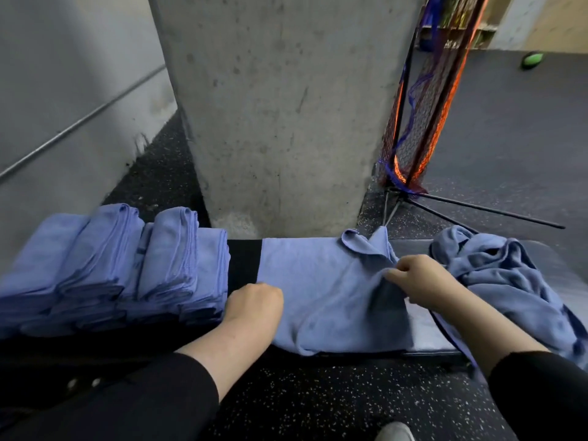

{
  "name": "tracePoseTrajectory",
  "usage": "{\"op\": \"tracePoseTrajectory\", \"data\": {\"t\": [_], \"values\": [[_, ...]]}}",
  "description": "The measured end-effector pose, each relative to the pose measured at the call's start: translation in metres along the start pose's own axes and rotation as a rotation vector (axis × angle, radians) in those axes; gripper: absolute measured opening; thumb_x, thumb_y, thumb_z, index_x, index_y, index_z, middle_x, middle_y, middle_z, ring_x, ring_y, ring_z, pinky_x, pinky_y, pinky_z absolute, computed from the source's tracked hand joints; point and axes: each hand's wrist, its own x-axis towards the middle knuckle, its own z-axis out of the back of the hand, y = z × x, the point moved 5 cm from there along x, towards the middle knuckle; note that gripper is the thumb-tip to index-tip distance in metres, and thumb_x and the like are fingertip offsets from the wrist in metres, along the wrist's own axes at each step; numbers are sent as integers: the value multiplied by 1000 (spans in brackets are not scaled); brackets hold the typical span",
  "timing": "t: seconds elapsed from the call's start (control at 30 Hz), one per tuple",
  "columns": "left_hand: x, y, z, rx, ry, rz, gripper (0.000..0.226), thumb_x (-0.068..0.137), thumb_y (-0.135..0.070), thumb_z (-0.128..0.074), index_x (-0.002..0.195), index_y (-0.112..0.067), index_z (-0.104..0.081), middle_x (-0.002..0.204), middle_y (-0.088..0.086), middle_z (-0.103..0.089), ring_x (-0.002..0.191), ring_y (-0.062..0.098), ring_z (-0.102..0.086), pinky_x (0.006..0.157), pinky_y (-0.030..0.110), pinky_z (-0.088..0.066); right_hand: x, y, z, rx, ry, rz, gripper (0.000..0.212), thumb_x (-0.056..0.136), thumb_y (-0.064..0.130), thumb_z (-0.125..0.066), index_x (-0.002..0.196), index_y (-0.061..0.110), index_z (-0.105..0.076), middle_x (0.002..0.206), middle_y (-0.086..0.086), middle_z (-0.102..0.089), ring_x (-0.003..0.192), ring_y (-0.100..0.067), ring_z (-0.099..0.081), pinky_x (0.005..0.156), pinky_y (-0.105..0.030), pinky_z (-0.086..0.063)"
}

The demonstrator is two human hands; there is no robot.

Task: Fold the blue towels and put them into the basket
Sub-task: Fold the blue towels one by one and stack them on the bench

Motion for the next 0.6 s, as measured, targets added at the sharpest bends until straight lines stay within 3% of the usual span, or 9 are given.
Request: {"op": "tracePoseTrajectory", "data": {"t": [0.07,0.13,0.23,0.3,0.43,0.5,0.6], "values": [[-1,1,2,26,0,-9,33,88,4,-55,118,-7,-62,119,11,-61,110,33,-62,72,34,-42,-2,4,0,225,34,-22,33,90,27,-65,69,4,-56,61,-11,-53,57,-22,-50,56,-39,-54],[-3,0,6,43,-7,-22,36,87,7,-50,119,-7,-60,120,10,-61,110,32,-63,72,35,-42,-3,7,-2,452,97,-67,31,95,26,-62,70,10,-52,64,-9,-44,56,-20,-45,53,-33,-46],[-3,-4,9,31,-4,-36,34,91,3,-45,119,-8,-59,120,10,-61,109,33,-63,74,35,-43,-3,8,-4,532,135,-73,31,99,30,-58,75,14,-49,63,-5,-37,50,-17,-37,53,-26,-38],[1,-1,26,-108,-119,5,24,94,-7,-44,112,-13,-58,114,9,-64,104,34,-64,73,34,-44,-1,13,-1,595,107,-33,34,96,38,-61,78,9,-55,67,-7,-42,56,-16,-43,57,-29,-38],[20,29,59,-583,-397,122,15,103,-30,-40,104,-20,-52,97,6,-66,89,32,-61,74,39,-49,8,30,19,977,-29,12,40,99,41,-58,100,2,-66,81,-12,-50,73,-24,-46,63,-37,-35],[27,32,50,-675,-311,119,29,101,-44,-45,119,-23,-51,107,6,-67,101,32,-62,82,40,-50,8,33,16,936,58,39,39,97,41,-63,99,2,-66,81,-11,-48,72,-21,-45,61,-33,-36],[27,13,18,-567,-101,61,44,99,-48,-52,131,-18,-51,124,8,-64,113,31,-60,91,39,-49,-2,28,-12,556,309,22,18,90,24,-74,81,10,-67,68,-8,-49,57,-15,-46,52,-22,-39]]}}
